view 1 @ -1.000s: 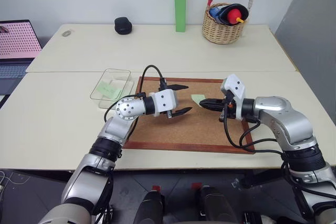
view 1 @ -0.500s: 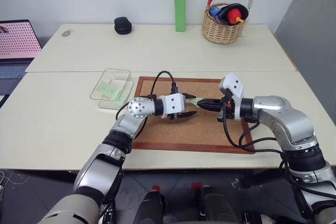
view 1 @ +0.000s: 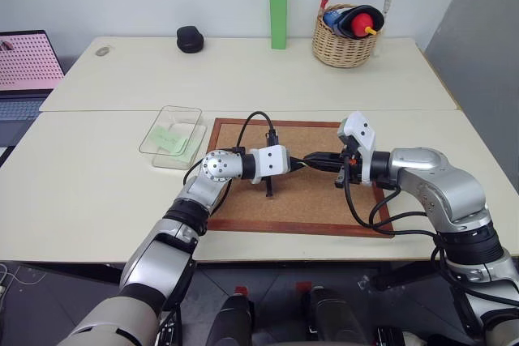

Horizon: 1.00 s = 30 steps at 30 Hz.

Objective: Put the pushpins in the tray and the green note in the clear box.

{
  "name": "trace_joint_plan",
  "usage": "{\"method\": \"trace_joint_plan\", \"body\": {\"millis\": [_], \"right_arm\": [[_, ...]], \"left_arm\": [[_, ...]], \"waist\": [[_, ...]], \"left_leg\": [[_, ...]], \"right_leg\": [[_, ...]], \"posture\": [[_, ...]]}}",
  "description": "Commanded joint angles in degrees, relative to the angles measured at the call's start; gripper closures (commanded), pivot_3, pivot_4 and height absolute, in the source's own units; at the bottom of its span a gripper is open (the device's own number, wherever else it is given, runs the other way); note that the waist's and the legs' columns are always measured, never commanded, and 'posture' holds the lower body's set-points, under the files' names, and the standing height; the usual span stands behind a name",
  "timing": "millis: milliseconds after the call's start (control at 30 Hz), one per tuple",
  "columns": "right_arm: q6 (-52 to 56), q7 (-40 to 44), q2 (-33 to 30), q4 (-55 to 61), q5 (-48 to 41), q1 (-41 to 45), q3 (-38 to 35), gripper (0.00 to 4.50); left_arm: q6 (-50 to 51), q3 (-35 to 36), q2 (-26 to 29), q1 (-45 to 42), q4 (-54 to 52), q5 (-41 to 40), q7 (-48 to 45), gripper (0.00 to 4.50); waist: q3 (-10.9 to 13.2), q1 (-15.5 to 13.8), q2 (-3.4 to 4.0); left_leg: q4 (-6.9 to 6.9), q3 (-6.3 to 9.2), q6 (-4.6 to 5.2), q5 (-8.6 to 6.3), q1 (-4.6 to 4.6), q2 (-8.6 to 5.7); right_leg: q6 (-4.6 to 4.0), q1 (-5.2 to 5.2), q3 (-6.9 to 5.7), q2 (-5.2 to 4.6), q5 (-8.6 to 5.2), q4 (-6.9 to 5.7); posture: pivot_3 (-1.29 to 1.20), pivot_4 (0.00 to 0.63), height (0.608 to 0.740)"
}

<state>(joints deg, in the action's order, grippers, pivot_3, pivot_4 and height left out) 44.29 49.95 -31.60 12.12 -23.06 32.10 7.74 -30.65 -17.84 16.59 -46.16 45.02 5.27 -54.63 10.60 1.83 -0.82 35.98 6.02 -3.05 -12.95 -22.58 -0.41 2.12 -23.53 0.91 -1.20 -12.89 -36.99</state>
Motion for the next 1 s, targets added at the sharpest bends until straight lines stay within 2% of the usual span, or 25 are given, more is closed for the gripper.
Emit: {"method": "trace_joint_plan", "body": {"millis": [33, 567, 867, 1000], "right_arm": [[-0.3, -0.1, -0.4, 2.2, -1.1, 1.3, -1.3, 4.5], [1.9, -2.4, -1.8, 1.3, -3.6, 2.1, -6.8, 4.5], [2.0, -3.7, -8.5, -0.2, -3.7, -3.6, -14.8, 4.5], [-0.3, -4.5, -12.4, -2.8, -0.3, -8.3, -16.2, 4.5]], "left_arm": [[-1.0, 0.3, -0.3, -0.2, -1.4, -0.4, -0.4, 4.49], [-1.2, 0.2, -0.5, 2.7, -3.3, 0.3, 1.0, 4.49], [0.7, 1.8, 0.6, 4.8, -6.8, -0.6, 3.0, 4.49], [2.8, 2.7, 1.1, 6.4, -10.7, -1.5, 4.1, 4.49]], "waist": [[0.0, 0.0, 0.0], [0.0, 0.0, 0.0], [0.0, -0.1, 0.0], [0.0, -0.1, 0.0]], "left_leg": [[0.0, 0.0, 0.0, 0.0, 0.0, 0.0], [0.03, 0.0, 0.0, 0.0, 0.0, 0.0], [0.03, 0.0, 0.0, 0.0, -0.01, -0.01], [0.03, -0.02, 0.0, 0.0, 0.0, -0.01]], "right_leg": [[0.0, 0.0, 0.0, 0.0, 0.0, 0.0], [0.0, 0.0, 0.01, 0.0, 0.01, -0.02], [0.0, 0.01, 0.01, -0.01, 0.01, -0.02], [0.01, 0.01, 0.04, -0.01, 0.01, -0.04]], "posture": [[0.0, 0.15, 0.74], [0.0, 0.15, 0.74], [0.0, 0.15, 0.74], [0.0, 0.15, 0.74]]}}
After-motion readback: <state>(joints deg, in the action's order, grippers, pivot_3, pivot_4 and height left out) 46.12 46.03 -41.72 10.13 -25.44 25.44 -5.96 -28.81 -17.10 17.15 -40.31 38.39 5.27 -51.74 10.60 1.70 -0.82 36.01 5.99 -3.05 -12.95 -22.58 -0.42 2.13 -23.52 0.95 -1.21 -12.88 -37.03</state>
